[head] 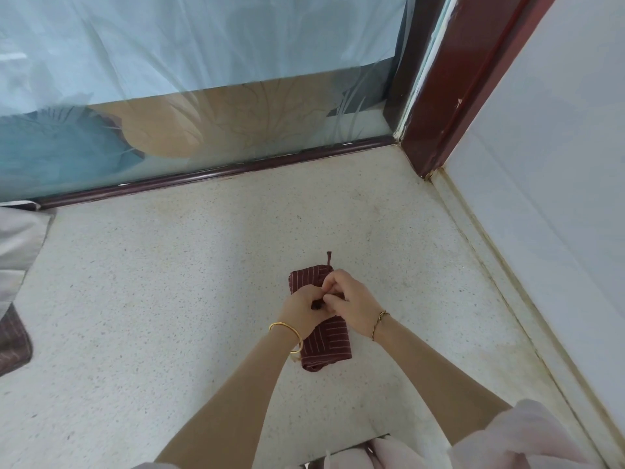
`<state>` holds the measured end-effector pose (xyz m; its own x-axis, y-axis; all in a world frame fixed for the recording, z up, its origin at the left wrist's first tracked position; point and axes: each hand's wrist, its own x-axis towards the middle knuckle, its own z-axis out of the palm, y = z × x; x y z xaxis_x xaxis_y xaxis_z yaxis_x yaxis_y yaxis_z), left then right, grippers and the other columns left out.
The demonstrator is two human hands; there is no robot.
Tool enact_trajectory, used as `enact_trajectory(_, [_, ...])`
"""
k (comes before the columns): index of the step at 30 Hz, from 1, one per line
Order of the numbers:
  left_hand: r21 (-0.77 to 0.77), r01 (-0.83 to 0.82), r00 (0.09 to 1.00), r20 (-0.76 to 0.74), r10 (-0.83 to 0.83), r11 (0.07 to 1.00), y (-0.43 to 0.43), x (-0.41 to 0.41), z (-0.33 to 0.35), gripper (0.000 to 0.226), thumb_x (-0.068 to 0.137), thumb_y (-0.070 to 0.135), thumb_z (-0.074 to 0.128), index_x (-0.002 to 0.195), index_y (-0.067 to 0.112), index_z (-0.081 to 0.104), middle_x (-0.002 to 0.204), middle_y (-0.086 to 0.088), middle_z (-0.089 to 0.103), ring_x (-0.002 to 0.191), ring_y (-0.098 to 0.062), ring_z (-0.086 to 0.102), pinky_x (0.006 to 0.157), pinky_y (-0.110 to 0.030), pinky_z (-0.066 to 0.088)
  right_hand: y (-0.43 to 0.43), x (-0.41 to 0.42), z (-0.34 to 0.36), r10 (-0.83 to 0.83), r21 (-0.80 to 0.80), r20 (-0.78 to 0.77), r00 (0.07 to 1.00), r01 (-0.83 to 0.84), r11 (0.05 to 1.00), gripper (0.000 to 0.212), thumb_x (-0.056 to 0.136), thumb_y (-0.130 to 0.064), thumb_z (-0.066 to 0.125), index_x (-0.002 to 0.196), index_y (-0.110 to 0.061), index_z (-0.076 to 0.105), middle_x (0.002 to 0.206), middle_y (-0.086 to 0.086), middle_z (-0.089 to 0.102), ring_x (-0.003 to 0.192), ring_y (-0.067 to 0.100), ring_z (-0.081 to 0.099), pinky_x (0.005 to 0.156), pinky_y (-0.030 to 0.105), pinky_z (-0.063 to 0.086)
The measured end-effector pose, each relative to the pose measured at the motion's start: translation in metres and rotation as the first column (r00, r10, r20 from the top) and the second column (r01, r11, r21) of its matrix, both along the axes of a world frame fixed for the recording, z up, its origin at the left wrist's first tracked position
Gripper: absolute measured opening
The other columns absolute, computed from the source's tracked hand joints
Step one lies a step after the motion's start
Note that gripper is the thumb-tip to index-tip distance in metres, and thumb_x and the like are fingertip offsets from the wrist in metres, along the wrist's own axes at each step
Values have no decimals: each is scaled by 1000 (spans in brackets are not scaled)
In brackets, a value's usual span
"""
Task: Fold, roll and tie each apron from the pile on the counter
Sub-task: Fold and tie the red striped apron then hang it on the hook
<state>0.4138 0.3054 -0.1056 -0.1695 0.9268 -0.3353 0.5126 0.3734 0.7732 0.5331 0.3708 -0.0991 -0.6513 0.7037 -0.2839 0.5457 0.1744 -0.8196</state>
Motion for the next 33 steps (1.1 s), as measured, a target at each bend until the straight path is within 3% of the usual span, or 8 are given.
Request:
enact_trajectory(3, [21,-86,995,43,85,996,-3,3,-8,9,86,12,60,82,14,68,72,11,60,74,-11,56,76,-29,47,2,1,4,-1,-86,-58,998,-4,996,3,95,-12,49,95,-15,48,69,2,62,57,4,53,55,14,44])
enact_trajectory(6, [-9,-122,988,95,122,992,-4,3,-13,11,88,16,60,85,18,71,81,13,67,80,-8,61,77,-23,48,10,4,7,-228,-205,-139,964,197,959,17,98,-17,39,98,-13,55,71,7,64,62,16,57,59,28,50])
enact_trajectory(9, [-43,-112,981,156,117,993,-3,2,-12,16,91,20,58,86,23,72,92,20,66,86,2,59,81,-14,45,17,8,-1,-83,31,82,993,80,996,37,93,-1,38,117,-18,60,87,-1,51,75,13,52,72,27,48])
enact_trajectory(16, [-36,-171,941,291,174,985,-6,0,-11,21,94,19,55,86,31,70,92,11,72,89,5,61,84,-14,44,15,8,-8,81,370,394,915,-239,898,18,93,-20,49,108,-17,59,110,0,45,90,18,50,73,32,48])
enact_trajectory(22, [-80,-374,850,369,376,924,0,6,-9,17,94,12,54,100,12,70,78,9,71,60,2,51,60,-7,42,5,9,-7,-51,602,498,866,-302,739,26,61,-21,85,70,-12,63,80,4,56,64,21,56,47,28,42])
enact_trajectory(26, [-124,-412,825,370,427,903,2,-1,-9,14,89,9,60,92,12,74,72,9,68,60,-3,48,58,-4,41,-5,14,-4,85,383,508,857,-313,869,24,98,-32,43,106,-12,55,105,5,58,95,24,57,77,33,42])
enact_trajectory(29, [-148,-404,835,343,430,903,0,0,-5,11,84,2,65,84,10,73,62,10,62,56,1,51,55,-4,41,-11,11,-4,174,193,405,897,-270,943,18,95,-34,48,92,-18,57,95,0,59,88,18,55,73,27,39])
enact_trajectory(33, [-110,-315,878,342,334,943,-2,-4,-1,22,77,-7,66,84,13,71,80,3,71,81,-11,67,82,-22,54,-5,11,-7,-131,107,77,988,123,987,14,93,-17,50,80,-22,55,81,-9,53,73,7,50,66,18,40])
